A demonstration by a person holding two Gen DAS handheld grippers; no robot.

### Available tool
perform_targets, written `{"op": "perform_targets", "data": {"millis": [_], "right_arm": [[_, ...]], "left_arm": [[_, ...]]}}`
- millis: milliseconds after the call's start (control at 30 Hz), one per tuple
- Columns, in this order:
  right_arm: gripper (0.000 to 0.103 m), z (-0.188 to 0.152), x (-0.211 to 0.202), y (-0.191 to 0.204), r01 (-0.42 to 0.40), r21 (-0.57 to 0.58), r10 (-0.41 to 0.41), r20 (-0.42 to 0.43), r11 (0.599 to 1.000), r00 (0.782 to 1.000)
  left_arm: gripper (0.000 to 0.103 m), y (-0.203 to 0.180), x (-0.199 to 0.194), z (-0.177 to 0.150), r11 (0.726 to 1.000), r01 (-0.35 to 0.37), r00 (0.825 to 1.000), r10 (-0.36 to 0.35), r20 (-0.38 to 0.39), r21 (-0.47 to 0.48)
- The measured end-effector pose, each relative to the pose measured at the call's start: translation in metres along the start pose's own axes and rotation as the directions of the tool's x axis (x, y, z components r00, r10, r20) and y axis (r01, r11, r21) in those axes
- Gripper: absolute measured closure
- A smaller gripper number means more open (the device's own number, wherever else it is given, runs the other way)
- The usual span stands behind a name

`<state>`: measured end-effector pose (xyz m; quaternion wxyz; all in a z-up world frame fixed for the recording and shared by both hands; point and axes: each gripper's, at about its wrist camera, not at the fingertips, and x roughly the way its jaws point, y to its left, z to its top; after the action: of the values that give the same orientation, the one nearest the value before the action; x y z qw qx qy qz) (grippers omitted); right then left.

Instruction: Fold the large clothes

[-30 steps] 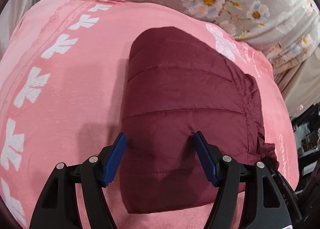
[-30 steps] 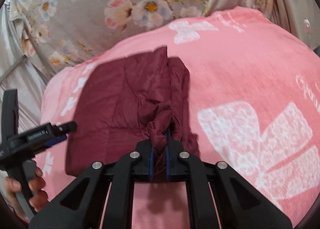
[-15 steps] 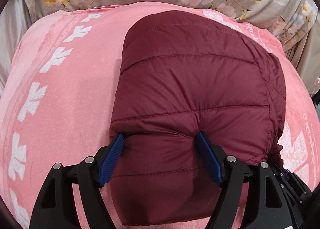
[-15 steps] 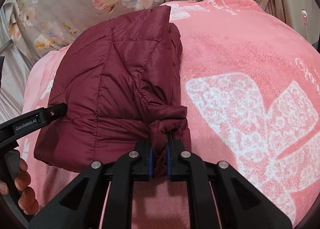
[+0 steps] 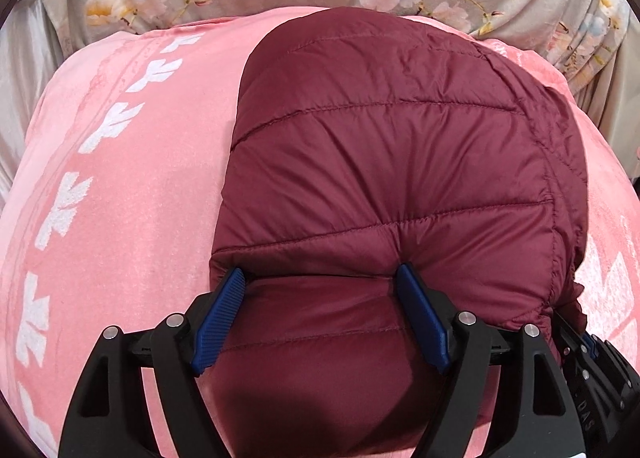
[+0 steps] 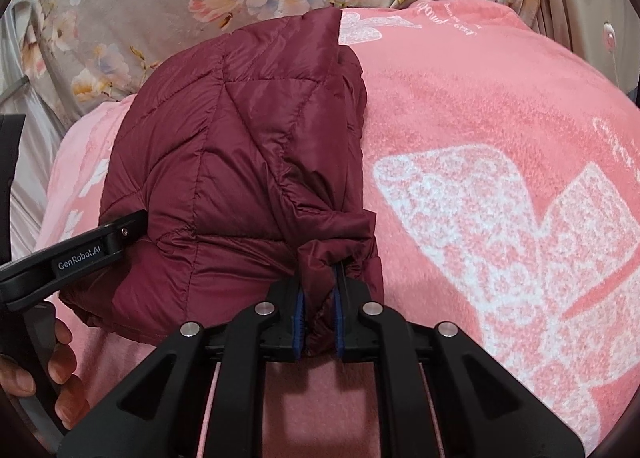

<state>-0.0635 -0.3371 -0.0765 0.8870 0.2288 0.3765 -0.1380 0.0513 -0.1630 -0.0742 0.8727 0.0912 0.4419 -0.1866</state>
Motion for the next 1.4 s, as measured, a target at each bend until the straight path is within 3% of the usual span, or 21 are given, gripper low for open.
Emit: {"op": "perform_targets", "data": {"millis": [67, 133, 233, 333, 367, 467, 667, 767, 833, 900, 967, 1033, 1200, 1400], "right_arm": [[0.083, 0.003, -0.011, -0.008, -0.018, 0.037, 0.018, -0.016, 0.999, 1.000], [0.067, 0.009, -0.028, -0.017, -0.005, 0.071, 0.006, -0.005, 0.997, 1.000], [0.065, 0.032, -0.053, -0.026, -0.013, 0.100, 0.007, 0.061, 0.995, 0.998], [0.062, 0.071, -0.065, -0.026, -0.082, 0.131, 0.066, 0.125, 0.988, 0.990], [0.057, 0.087, -0.066, -0.022, -0.108, 0.132, 0.088, 0.145, 0.985, 0.986], [0.042, 0.126, -0.055, -0.012, -0.145, 0.130, 0.120, 0.180, 0.981, 0.976], [0.037, 0.174, 0.014, -0.008, -0.080, 0.218, 0.054, 0.124, 0.973, 0.991], [0.037, 0.174, 0.055, -0.017, -0.040, 0.279, 0.036, 0.019, 0.960, 0.999], [0.052, 0.165, 0.075, -0.016, -0.027, 0.257, 0.035, -0.029, 0.966, 0.999], [0.079, 0.157, 0.081, -0.012, -0.017, 0.204, 0.020, -0.010, 0.979, 1.000], [0.088, 0.152, 0.077, -0.007, 0.030, 0.144, -0.036, 0.037, 0.989, 0.999], [0.090, 0.146, 0.077, -0.009, 0.063, 0.127, -0.071, 0.065, 0.990, 0.995], [0.090, 0.136, 0.094, -0.023, 0.072, 0.126, -0.079, 0.050, 0.989, 0.996], [0.089, 0.133, 0.107, -0.027, 0.070, 0.115, -0.075, 0.039, 0.991, 0.996]], "left_arm": [[0.028, 0.009, -0.009, 0.005, 0.999, 0.048, 0.998, -0.049, -0.027, -0.023], [0.028, 0.023, -0.019, 0.013, 0.995, 0.069, 0.997, -0.072, -0.041, -0.070], [0.028, 0.048, -0.032, 0.036, 0.986, 0.090, 0.995, -0.093, -0.017, -0.139], [0.028, 0.067, -0.039, 0.070, 0.973, 0.122, 0.992, -0.123, 0.006, -0.195], [0.028, 0.069, -0.041, 0.080, 0.972, 0.128, 0.992, -0.128, 0.014, -0.197], [0.028, 0.067, -0.042, 0.110, 0.977, 0.127, 0.992, -0.122, 0.037, -0.174], [0.028, 0.044, -0.016, 0.154, 0.984, 0.130, 0.991, -0.130, 0.005, -0.123], [0.028, 0.030, 0.003, 0.160, 0.990, 0.103, 0.994, -0.106, -0.028, -0.093], [0.028, 0.018, 0.018, 0.161, 0.996, 0.069, 0.996, -0.072, -0.046, -0.060], [0.028, 0.010, 0.029, 0.160, 0.998, 0.047, 0.997, -0.049, -0.062, -0.040], [0.028, 0.002, 0.042, 0.158, 0.999, 0.033, 0.997, -0.035, -0.074, -0.025], [0.026, -0.003, 0.052, 0.155, 1.000, 0.024, 0.997, -0.026, -0.073, -0.019], [0.017, -0.018, 0.069, 0.149, 0.999, -0.032, 0.999, 0.033, -0.028, 0.025], [0.010, -0.024, 0.082, 0.145, 0.998, -0.056, 0.998, 0.056, 0.008, 0.033]]}}
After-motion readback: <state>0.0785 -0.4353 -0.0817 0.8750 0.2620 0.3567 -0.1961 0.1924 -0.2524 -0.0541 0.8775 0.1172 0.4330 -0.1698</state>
